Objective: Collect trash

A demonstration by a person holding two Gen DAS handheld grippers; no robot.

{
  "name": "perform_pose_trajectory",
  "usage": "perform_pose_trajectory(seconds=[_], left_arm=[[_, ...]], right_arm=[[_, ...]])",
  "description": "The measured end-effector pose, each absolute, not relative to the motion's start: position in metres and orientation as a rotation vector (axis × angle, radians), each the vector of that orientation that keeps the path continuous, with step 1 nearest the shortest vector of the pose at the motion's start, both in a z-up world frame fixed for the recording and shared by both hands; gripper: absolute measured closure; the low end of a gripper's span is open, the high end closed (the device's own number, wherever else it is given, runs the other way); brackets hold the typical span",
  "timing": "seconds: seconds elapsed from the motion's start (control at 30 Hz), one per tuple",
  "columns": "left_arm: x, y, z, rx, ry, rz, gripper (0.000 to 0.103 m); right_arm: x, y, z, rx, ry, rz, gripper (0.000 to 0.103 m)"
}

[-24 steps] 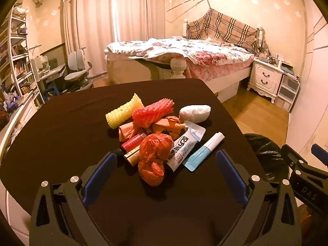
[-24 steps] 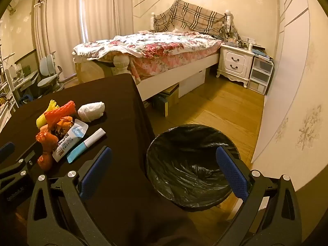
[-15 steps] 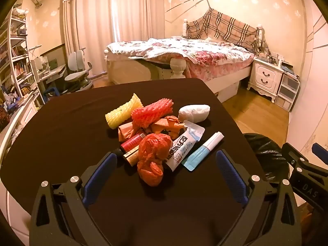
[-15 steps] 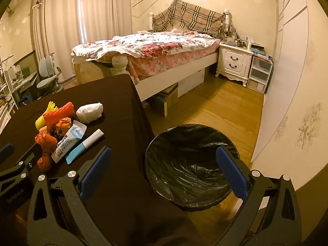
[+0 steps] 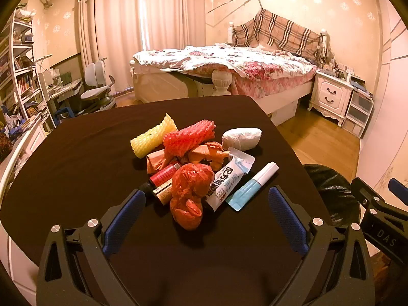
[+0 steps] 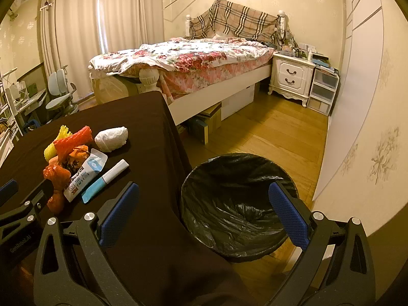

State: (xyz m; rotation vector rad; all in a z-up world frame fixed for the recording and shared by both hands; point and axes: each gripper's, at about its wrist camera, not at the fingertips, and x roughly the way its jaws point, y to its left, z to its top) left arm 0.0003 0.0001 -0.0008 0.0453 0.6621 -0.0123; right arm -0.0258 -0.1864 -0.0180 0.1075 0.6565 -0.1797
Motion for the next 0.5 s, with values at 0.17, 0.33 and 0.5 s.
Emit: perform_pose_trajectory(seconds=[0.17, 0.33, 0.5], left_arm=[[0.0005, 0.0011, -0.0075, 0.045, 0.666, -0.01, 0.006], [0.0007, 0.0012, -0.0084, 0.046, 0.667, -0.011, 0.006], [0.0012, 0.001, -0.008, 0.046, 0.669, -0.011, 0.006]], right_arm=[[-0.0256, -0.1876, -0.0192, 0.108, 0.659, -0.181, 0.004], [-0.0253, -0.1877, -0.0196, 0.11, 0.661, -0.18, 0.004], [-0.0253, -0.1881, -0.0201, 0.11, 0.662, -0.18, 0.004]])
